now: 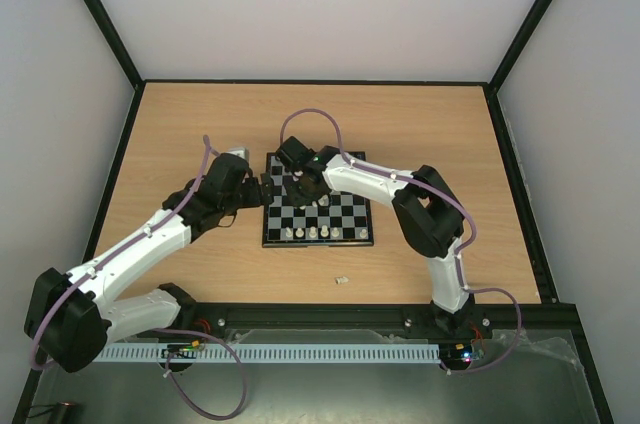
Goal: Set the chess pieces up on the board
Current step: Pick up the chess piece from the chessboard, then place the chess piece on the chessboard.
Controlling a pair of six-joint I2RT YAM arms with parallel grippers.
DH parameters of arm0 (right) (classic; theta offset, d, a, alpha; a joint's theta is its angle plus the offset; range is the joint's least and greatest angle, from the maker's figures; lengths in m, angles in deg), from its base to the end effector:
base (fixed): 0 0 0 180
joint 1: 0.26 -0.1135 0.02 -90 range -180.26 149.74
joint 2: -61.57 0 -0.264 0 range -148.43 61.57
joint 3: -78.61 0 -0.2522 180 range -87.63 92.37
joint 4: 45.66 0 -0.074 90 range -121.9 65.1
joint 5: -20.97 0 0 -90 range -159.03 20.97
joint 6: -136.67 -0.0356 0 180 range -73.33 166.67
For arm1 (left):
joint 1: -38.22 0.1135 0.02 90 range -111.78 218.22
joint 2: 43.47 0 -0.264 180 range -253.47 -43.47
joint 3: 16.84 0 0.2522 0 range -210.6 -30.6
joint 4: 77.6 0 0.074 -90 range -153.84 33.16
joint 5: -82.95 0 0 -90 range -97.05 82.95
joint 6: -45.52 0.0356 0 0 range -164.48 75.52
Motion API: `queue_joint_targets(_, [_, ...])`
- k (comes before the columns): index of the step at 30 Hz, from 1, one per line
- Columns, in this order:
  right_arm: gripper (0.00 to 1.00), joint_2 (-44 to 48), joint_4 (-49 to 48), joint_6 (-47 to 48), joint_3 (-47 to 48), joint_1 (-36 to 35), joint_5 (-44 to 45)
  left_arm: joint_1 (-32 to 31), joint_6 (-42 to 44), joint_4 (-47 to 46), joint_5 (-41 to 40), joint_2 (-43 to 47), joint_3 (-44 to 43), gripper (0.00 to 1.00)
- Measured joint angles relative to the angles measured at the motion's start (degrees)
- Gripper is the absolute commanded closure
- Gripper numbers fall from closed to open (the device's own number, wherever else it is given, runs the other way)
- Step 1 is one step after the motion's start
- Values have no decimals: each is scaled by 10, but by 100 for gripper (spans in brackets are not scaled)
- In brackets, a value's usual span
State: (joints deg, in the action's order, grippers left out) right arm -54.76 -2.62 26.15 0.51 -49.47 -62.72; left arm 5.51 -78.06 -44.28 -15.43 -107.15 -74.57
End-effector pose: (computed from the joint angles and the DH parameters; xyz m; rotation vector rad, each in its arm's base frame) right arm 0.2905 0.3307 0.1950 -0.6029 2.5262 0.3157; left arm 0.2033 -0.1244 0.2549 -0.0968 2.2857 -0.4524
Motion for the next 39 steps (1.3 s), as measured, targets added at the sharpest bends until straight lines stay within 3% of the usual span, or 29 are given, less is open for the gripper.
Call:
queue_joint_targets(14, [92, 5, 0, 0, 1, -1, 2, 3, 0, 0, 5, 16, 0, 1])
queue_joint_targets(27, [91, 92, 2, 0, -7, -19, 11, 3, 0, 6, 5, 92, 0, 1])
queue_joint_targets(39, [91, 99, 28, -9, -7, -122, 29, 3, -8, 48, -24, 206, -5, 0])
